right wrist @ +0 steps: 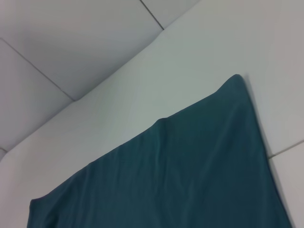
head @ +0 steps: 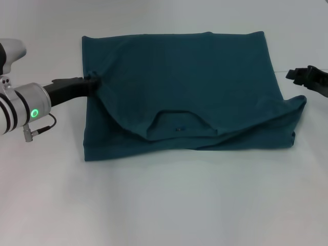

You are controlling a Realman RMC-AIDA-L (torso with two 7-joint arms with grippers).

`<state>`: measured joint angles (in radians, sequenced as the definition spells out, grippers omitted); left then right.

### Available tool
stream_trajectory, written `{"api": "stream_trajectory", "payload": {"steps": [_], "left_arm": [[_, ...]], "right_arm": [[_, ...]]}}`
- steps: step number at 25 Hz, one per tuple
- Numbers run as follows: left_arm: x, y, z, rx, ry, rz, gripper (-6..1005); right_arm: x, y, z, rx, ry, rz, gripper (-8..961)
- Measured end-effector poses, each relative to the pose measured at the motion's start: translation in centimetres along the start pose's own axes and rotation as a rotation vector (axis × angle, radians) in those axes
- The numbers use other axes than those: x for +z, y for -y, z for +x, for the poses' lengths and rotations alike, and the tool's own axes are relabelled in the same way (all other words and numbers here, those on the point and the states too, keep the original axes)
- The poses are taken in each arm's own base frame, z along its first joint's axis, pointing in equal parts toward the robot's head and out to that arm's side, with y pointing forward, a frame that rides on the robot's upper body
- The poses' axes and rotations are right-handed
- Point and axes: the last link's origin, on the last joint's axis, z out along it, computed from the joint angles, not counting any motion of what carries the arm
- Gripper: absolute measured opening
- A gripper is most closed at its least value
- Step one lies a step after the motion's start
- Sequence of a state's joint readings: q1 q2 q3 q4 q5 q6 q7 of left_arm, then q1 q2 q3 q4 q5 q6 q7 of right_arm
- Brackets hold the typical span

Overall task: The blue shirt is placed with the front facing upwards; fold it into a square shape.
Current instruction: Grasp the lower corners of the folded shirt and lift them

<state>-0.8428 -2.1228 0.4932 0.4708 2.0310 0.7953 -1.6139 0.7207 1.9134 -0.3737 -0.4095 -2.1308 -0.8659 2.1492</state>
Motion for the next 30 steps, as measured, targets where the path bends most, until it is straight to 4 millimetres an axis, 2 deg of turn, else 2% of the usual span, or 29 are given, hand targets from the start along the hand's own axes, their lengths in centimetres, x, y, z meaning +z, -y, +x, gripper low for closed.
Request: {"api": "stream_trajectory", "payload": {"steps": [5,7,12,15,18,21,26,30], "left_arm": [[0.0,0.4,0.1,0.006,-0.003,0.030,182],[-0.2,0.7,0.3,0.010,-0.009,0.041,200],[-1.5,1.4,0.1,0.003,-0.016,0.037,425],[-2.8,1.3,-1.3,-0.010,0.015,0.016,540],[-3.8,1.1,-3.4,-0.011,0.074,0.014,655],[-4.3,1.0,-5.1,-0.039,0.121,0.013,689],[-4.6,0.6,-7.0,-0.053,0.172,0.003,685],[-4.4,0.7,-7.7,-0.055,0.191,0.021,681]], "right_arm": [[-0.3,-0.2,0.2,-0.029,-0.014,-0.027,276],[-0.5,-0.2,0.1,-0.041,-0.014,-0.042,376],[-2.2,0.1,0.2,-0.098,-0.024,-0.089,613],[-3.6,0.6,0.9,-0.128,-0.019,-0.118,741],[-4.9,0.9,1.8,-0.146,0.009,-0.163,766],[-6.1,1.4,2.8,-0.148,0.035,-0.203,790],[-7.2,2.2,4.0,-0.124,0.060,-0.217,814],[-7.4,2.5,4.4,-0.118,0.054,-0.216,813]]}}
